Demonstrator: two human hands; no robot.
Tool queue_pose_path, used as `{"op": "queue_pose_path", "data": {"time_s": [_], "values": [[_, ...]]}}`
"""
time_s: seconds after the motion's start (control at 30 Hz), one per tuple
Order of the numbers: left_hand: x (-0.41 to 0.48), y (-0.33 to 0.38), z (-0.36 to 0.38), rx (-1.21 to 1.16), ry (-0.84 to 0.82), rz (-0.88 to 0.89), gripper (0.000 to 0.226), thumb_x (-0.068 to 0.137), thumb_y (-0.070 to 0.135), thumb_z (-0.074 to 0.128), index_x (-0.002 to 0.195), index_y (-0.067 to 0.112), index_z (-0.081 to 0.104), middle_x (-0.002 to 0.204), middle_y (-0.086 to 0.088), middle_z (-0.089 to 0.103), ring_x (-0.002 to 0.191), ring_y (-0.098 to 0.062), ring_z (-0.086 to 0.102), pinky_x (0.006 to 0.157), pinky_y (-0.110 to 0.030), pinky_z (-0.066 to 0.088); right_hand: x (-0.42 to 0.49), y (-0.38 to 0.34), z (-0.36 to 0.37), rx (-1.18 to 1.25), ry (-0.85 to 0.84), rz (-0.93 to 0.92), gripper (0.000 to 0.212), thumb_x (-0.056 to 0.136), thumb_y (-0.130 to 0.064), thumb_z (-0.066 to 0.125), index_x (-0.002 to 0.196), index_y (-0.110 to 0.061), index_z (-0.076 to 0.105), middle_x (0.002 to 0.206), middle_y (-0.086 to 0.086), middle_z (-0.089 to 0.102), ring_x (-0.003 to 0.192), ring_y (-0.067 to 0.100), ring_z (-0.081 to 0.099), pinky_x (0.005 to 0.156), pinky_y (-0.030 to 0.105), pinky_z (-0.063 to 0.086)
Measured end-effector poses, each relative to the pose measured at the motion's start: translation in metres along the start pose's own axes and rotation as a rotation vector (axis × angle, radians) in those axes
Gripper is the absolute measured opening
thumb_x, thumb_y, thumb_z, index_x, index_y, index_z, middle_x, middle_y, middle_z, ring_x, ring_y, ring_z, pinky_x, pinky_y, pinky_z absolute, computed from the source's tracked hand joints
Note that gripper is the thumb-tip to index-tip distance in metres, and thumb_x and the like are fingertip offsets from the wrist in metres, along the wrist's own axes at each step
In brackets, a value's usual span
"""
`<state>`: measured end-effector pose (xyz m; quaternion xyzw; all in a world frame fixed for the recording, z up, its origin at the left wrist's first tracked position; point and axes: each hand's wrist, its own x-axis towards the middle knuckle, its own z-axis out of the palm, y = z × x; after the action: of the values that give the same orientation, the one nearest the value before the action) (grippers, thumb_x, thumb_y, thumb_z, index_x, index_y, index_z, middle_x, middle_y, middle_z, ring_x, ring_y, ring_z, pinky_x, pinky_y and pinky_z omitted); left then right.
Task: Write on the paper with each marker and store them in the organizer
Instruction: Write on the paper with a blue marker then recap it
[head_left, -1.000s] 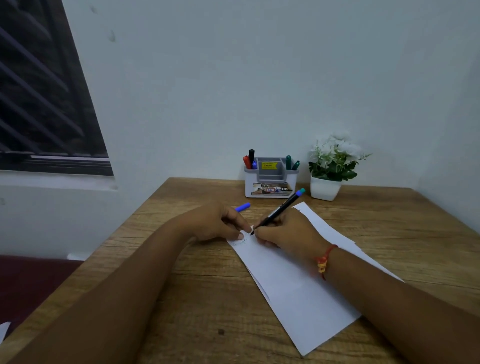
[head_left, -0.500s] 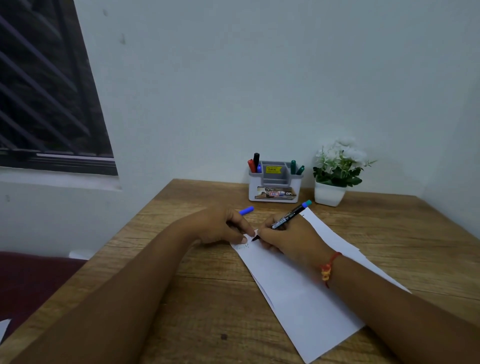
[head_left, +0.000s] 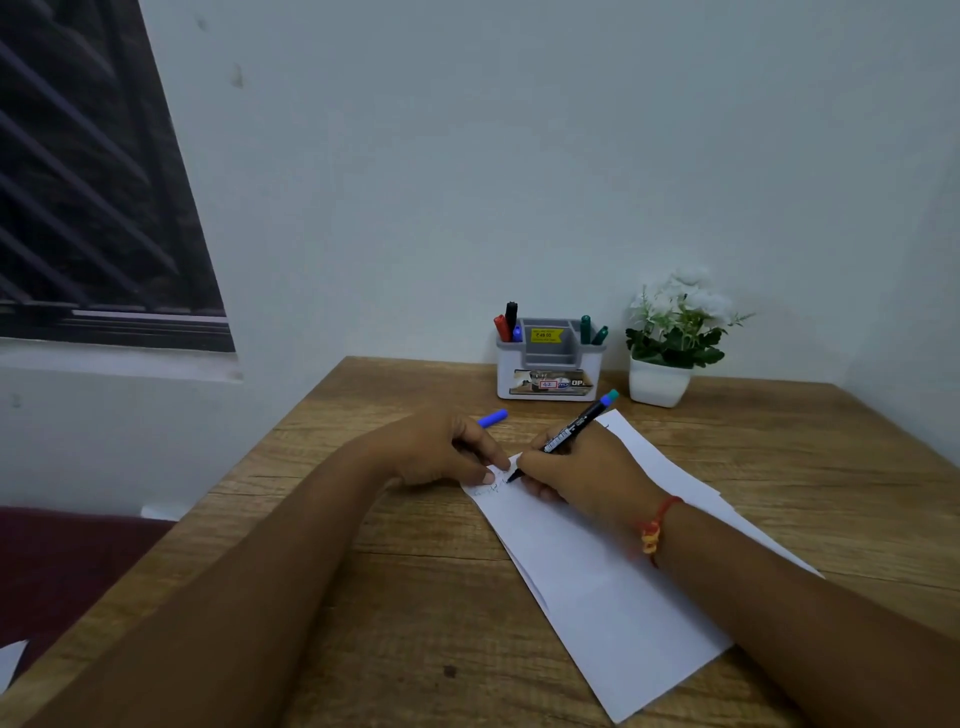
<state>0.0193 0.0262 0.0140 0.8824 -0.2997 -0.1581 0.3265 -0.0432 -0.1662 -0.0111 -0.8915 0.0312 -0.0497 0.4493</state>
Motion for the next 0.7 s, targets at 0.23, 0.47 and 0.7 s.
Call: {"op": "queue_pose_path", "data": {"time_s": [0.23,0.47,0.7], "values": [[0.0005,0.0012,-0.0003,-0.007,0.000,-0.010,0.025,0.084,0.016,0.073,0.106,0.027,0.075,0.063,0.031,0.063,0.064,0.009,0.054,0.063,-0.012,0.036,-0.0001,-0.0024,-0.0003,-0.031,-0.013,-0.002,0.028,0.083,-0.029,0.063,0.076,-0.005,0.075,0.066,0.002,0.073,0.057,0.005,0.062,0.064,0.025,0.052],[0.0005,0.0007,-0.0004,-0.016,0.006,-0.018,0.025,0.084,0.015,0.073,0.105,0.027,0.076,0.064,0.028,0.062,0.069,0.002,0.053,0.065,-0.014,0.037,-0.0016,-0.0041,-0.0010,-0.068,0.007,-0.006,0.030,0.082,-0.029,0.061,0.072,-0.004,0.074,0.059,-0.001,0.068,0.057,0.006,0.060,0.066,0.026,0.049],[0.0007,0.0015,-0.0008,-0.013,0.002,-0.011,0.026,0.084,0.014,0.073,0.107,0.025,0.075,0.059,0.030,0.060,0.063,0.002,0.052,0.065,-0.015,0.037,-0.0027,-0.0046,-0.0010,-0.041,0.007,-0.022,0.030,0.080,-0.029,0.060,0.070,-0.003,0.072,0.058,-0.001,0.068,0.058,0.007,0.059,0.070,0.030,0.052]]}}
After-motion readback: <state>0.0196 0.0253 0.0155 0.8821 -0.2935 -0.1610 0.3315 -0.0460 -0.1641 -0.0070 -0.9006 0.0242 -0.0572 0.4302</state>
